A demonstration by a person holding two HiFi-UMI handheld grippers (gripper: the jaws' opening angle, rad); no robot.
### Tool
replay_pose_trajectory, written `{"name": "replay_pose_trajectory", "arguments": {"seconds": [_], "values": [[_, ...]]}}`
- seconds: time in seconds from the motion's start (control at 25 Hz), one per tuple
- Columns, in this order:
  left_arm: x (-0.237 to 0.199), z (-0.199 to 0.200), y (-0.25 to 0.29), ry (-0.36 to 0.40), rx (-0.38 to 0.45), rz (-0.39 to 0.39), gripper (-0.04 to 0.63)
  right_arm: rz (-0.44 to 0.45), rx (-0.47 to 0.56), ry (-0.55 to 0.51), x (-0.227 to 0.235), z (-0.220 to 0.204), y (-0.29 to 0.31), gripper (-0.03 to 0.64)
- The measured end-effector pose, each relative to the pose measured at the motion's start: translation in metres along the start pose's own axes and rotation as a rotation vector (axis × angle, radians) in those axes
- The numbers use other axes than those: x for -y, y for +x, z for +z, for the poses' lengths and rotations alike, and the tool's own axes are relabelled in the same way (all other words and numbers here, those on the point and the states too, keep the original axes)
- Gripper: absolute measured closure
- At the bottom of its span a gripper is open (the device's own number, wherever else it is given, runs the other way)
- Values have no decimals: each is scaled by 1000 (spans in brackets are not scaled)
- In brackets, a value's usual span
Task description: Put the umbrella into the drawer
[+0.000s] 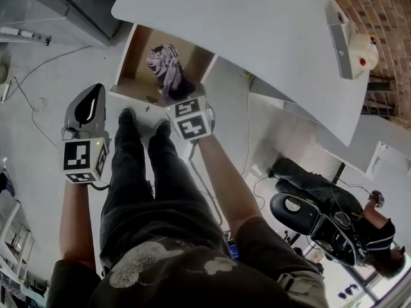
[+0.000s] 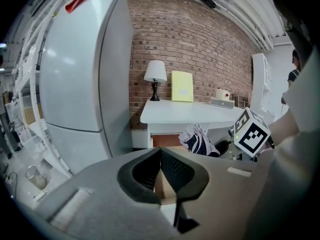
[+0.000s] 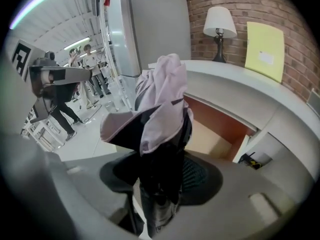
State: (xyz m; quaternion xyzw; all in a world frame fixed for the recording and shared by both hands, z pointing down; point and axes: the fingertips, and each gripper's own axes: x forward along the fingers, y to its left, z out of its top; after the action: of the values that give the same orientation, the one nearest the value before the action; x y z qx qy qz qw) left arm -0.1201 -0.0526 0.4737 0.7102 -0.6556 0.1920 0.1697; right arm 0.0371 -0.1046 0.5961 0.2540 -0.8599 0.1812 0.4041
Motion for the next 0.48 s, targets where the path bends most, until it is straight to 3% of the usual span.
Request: {"name": "replay_pose_trajectory", "arguments": {"seconds": [0.32,0.48], "values": [[-36,-31,43,0,-32,-40,584,-31,-92,-18,7,-2,78,400],[-39,-45,59,-18,-59,-73,584,-61,-124,28,16,-8,104,400]]}}
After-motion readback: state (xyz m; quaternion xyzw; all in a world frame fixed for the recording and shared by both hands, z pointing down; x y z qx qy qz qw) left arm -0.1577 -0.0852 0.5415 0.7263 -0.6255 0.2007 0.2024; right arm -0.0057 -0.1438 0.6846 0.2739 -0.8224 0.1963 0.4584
